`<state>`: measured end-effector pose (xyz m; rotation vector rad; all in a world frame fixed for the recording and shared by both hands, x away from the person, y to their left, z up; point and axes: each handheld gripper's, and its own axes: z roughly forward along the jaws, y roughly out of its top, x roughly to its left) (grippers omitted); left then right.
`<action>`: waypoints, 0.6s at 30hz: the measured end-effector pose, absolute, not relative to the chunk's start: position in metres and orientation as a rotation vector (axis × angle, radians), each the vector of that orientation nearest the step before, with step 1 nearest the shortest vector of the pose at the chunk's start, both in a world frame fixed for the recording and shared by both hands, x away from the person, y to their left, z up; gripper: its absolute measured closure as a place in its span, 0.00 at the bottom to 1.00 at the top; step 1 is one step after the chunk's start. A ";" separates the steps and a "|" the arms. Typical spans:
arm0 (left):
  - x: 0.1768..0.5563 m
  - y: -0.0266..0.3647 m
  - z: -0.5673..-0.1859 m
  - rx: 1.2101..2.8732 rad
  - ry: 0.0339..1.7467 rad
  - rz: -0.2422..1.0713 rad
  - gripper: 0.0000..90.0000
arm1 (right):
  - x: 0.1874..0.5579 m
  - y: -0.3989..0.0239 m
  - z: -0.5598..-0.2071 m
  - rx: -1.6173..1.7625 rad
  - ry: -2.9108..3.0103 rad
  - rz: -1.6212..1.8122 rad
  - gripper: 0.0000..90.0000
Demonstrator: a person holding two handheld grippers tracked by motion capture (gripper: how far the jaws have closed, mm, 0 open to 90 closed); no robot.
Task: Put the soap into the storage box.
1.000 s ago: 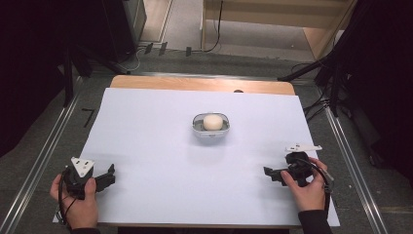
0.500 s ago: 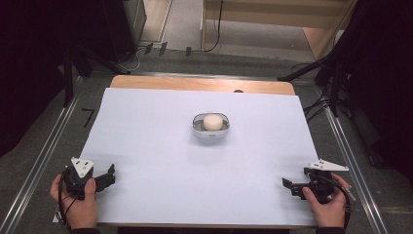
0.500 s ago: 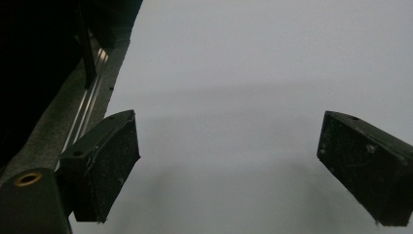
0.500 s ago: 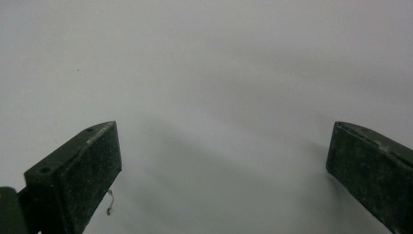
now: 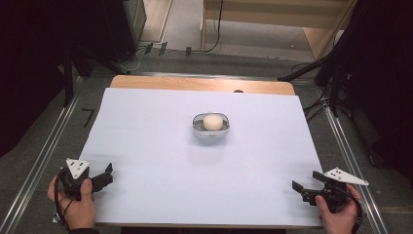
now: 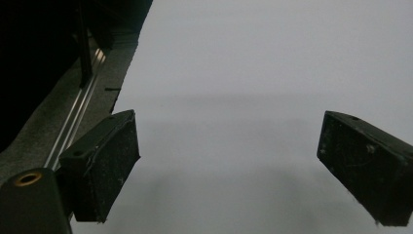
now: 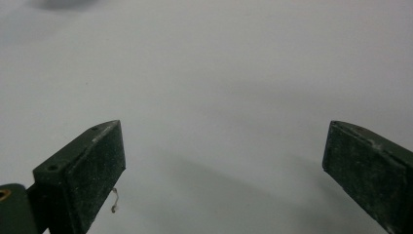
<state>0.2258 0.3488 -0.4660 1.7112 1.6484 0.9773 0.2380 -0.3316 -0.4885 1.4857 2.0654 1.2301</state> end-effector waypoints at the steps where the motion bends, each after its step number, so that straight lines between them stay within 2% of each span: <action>1: 0.226 0.348 -0.466 1.725 1.650 0.978 0.10 | 0.238 -0.331 -0.489 1.487 2.067 1.229 0.02; 9: 0.226 0.352 -0.465 1.670 1.681 0.956 0.10 | 0.241 -0.335 -0.489 1.509 2.056 1.273 0.02; 18: 0.226 0.351 -0.465 1.684 1.682 0.963 0.10 | 0.242 -0.334 -0.490 1.520 2.069 1.258 0.02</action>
